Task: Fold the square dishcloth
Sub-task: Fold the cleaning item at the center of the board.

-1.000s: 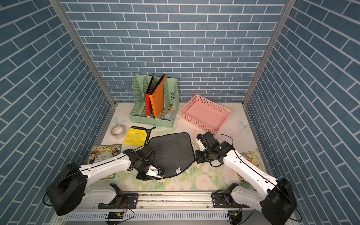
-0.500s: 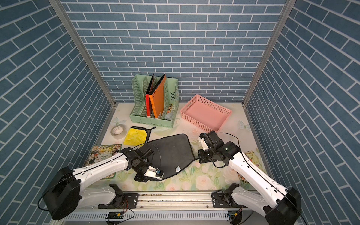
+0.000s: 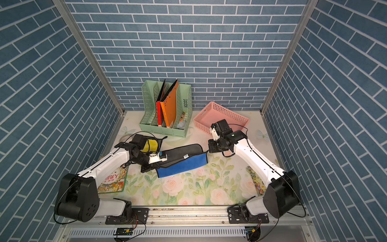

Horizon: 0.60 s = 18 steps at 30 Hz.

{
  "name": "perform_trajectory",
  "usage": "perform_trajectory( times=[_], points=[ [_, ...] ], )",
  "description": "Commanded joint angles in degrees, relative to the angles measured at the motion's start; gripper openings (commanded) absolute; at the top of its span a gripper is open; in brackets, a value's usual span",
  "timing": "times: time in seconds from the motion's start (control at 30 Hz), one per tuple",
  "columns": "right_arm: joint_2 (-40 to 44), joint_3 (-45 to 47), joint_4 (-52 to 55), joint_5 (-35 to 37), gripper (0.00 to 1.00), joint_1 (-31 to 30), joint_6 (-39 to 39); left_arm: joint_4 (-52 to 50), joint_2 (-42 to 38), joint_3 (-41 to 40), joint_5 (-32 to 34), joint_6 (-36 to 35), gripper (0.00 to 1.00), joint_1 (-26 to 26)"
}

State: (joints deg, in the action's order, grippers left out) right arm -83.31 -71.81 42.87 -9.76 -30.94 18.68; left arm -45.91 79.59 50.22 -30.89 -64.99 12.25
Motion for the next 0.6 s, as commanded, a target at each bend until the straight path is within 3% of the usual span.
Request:
perform_trajectory(
  times=[0.0,0.4,0.57],
  points=[
    [-5.10,-2.93,-4.27,0.28,0.00,0.74,-3.62,2.81,1.03,-0.62,2.61,0.37,0.00,-1.11],
    [-21.41,-14.24,-7.89,2.03,0.00,2.57,-6.78,17.79,2.22,-3.11,8.70,9.23,0.03,-2.48],
    [-27.48,-18.61,-9.03,2.16,0.00,3.15,-7.28,25.62,3.15,-5.90,16.34,11.54,0.04,-2.49]
  ],
)
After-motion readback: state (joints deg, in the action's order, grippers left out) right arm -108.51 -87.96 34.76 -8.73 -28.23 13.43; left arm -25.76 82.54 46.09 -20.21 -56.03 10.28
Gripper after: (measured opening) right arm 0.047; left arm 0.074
